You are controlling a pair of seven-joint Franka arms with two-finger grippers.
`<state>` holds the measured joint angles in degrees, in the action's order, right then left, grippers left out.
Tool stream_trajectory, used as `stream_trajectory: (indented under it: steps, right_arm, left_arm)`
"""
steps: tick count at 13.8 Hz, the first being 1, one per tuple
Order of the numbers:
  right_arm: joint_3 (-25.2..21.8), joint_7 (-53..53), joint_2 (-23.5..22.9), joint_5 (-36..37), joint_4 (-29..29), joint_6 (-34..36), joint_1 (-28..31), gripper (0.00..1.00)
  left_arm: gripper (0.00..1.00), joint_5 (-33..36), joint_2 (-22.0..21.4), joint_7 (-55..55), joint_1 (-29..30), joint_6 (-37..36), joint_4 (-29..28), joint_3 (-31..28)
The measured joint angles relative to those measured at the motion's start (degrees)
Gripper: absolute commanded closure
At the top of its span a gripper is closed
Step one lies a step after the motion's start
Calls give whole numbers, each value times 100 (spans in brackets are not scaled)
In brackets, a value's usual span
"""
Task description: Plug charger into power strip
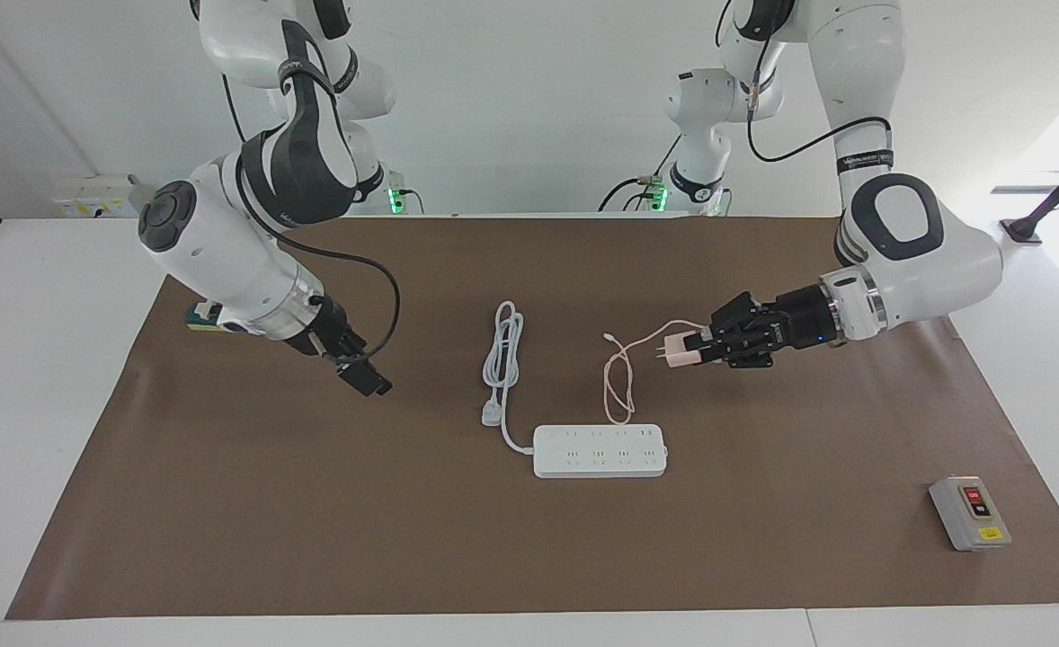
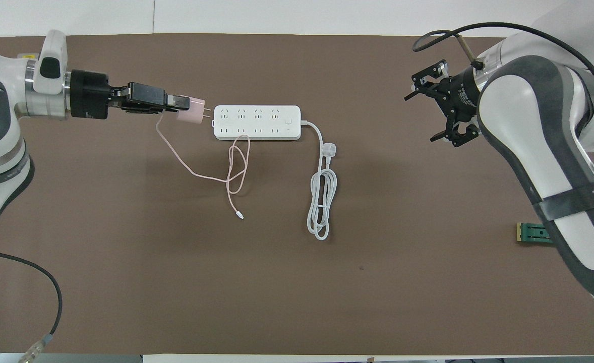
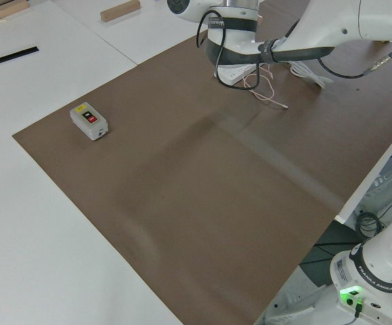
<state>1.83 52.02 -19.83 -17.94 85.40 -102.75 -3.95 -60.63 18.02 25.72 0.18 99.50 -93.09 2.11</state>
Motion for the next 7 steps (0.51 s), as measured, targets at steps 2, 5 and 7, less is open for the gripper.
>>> stream_trajectory:
  steps: [2,5,7]
  right_arm:
    - [-3,-982,102,358,1,178,121,0]
    - [-10,-2549,293,972,4,472,390,0]
    - [-11,-3510,454,1302,4,646,513,0]
  left_arm:
    - [100,761,-11,-799,164,-493,400,-31]
    - [100,1864,-94,-2099,194,-1375,1185,-59]
    - [100,2271,-151,-2778,194,-2055,1551,-83]
